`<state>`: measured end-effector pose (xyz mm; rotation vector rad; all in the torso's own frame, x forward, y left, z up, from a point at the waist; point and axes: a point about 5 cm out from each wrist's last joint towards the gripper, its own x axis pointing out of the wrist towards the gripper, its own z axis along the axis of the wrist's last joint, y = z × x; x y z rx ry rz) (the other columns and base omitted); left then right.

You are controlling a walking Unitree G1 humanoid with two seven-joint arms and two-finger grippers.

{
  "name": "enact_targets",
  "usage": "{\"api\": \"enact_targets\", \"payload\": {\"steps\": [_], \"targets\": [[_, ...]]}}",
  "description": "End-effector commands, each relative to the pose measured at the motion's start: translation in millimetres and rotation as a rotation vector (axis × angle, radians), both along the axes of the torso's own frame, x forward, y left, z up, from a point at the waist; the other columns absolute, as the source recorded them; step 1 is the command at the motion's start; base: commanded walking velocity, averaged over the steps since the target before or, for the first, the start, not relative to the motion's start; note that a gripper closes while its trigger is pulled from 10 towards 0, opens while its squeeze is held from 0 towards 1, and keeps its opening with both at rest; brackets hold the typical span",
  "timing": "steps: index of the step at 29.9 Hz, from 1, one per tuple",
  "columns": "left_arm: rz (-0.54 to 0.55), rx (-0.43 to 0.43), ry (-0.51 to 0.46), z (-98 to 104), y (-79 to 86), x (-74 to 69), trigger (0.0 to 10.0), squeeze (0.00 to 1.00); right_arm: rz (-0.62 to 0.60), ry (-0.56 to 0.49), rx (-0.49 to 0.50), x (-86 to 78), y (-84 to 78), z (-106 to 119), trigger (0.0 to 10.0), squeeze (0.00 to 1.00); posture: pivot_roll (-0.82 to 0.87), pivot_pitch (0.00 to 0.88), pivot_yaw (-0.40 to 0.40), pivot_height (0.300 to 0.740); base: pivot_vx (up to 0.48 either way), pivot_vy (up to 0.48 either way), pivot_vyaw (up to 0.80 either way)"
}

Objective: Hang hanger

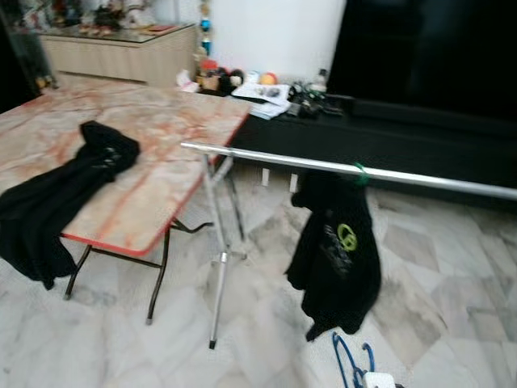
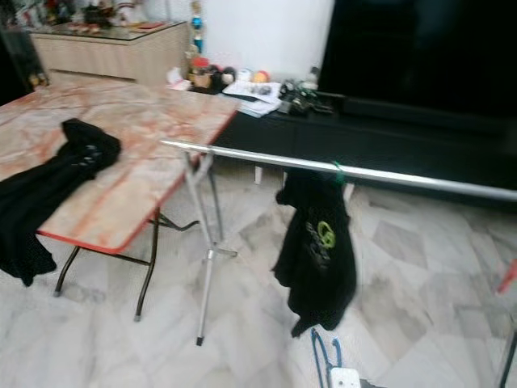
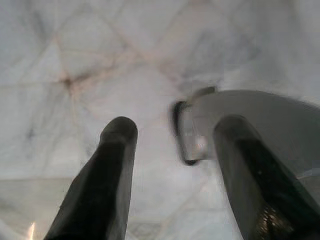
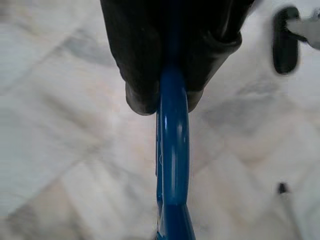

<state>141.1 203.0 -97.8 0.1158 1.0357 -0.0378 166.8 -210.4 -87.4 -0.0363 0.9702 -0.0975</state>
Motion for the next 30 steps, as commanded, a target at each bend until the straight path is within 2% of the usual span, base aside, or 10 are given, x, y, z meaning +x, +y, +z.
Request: {"api": "enact_targets", "payload": {"steps": [1,5,30], "targets": [[-0.013,0.021,0.026,-1.3,6.6,-6.2,10.0,0.0,0.01,-0.028,0.015,8.8,7.9,2.7,10.0,0.0,0.15,0.0,-0.025,0.74,0.0,-0.352,0.0],[-0.009,0.023,0.031,-1.6,8.1,-7.5,10.0,0.0,0.01,-0.028,0.015,8.7,8.0,2.7,10.0,0.0,0.15,0.0,-0.025,0.74,0.0,-0.32,0.0],[-0.023,0.001,0.036,-2.3,4.4,-8.0,10.0,0.0,0.017,-0.026,0.011,8.1,7.5,2.5,10.0,0.0,0.15,0.0,-0.026,0.74,0.0,0.0,0.0]]}}
